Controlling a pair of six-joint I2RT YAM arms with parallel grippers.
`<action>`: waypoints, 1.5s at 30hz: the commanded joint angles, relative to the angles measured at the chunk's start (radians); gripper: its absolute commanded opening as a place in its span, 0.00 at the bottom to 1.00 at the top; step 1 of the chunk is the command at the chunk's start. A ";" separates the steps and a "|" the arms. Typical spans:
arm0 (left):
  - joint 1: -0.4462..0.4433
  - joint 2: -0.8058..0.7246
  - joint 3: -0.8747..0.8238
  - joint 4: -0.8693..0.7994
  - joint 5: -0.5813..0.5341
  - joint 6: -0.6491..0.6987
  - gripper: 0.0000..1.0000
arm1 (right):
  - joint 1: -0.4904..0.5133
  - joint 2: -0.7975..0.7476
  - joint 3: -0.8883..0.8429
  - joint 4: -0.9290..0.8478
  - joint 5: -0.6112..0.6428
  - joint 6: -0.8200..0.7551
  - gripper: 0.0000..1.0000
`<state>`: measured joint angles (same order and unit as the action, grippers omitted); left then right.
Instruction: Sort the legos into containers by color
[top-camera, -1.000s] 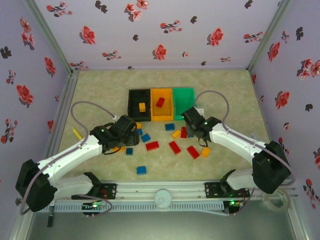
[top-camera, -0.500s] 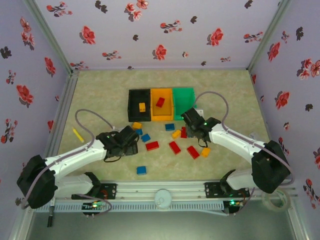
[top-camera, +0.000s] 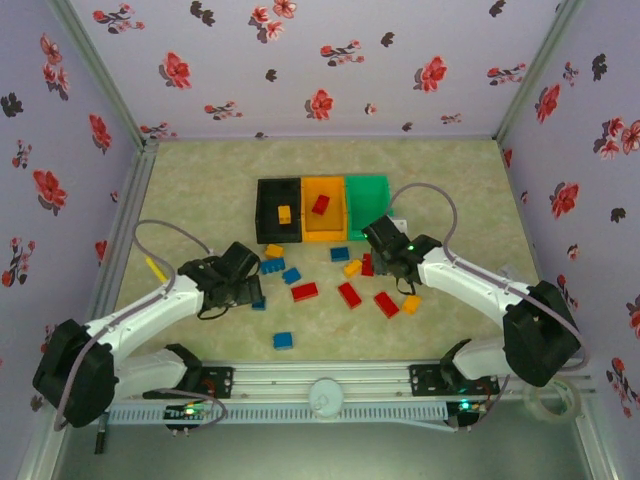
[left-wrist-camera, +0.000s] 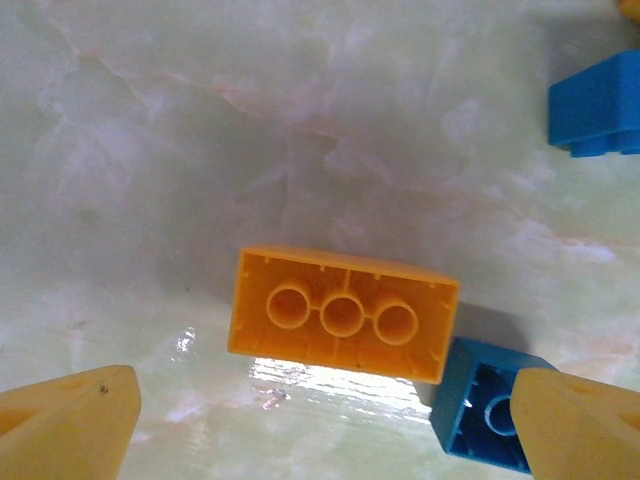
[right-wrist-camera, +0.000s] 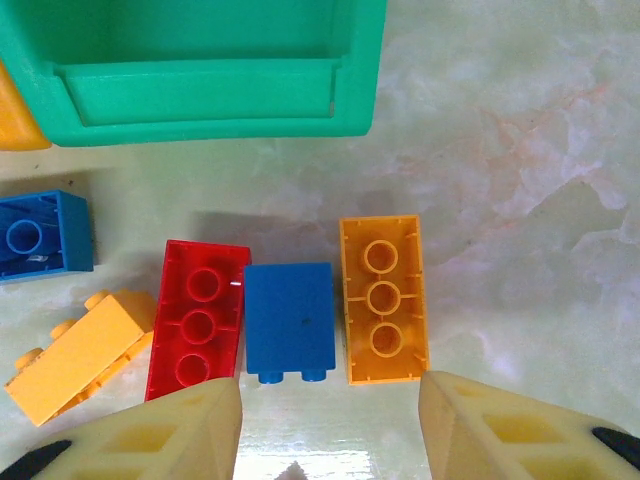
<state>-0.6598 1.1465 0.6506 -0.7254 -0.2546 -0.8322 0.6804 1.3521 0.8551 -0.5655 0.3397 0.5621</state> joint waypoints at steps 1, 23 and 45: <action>0.038 0.012 -0.032 0.048 0.053 0.073 0.95 | -0.004 -0.014 -0.016 0.004 0.001 0.032 0.50; 0.097 0.177 -0.019 0.145 0.116 0.153 0.85 | -0.001 -0.016 -0.005 -0.020 -0.022 0.033 0.50; 0.097 0.168 0.149 0.058 0.112 0.210 0.56 | -0.001 -0.010 -0.008 -0.005 -0.011 0.025 0.48</action>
<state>-0.5709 1.3251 0.7273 -0.6197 -0.1337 -0.6605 0.6804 1.3521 0.8349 -0.5625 0.3103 0.5842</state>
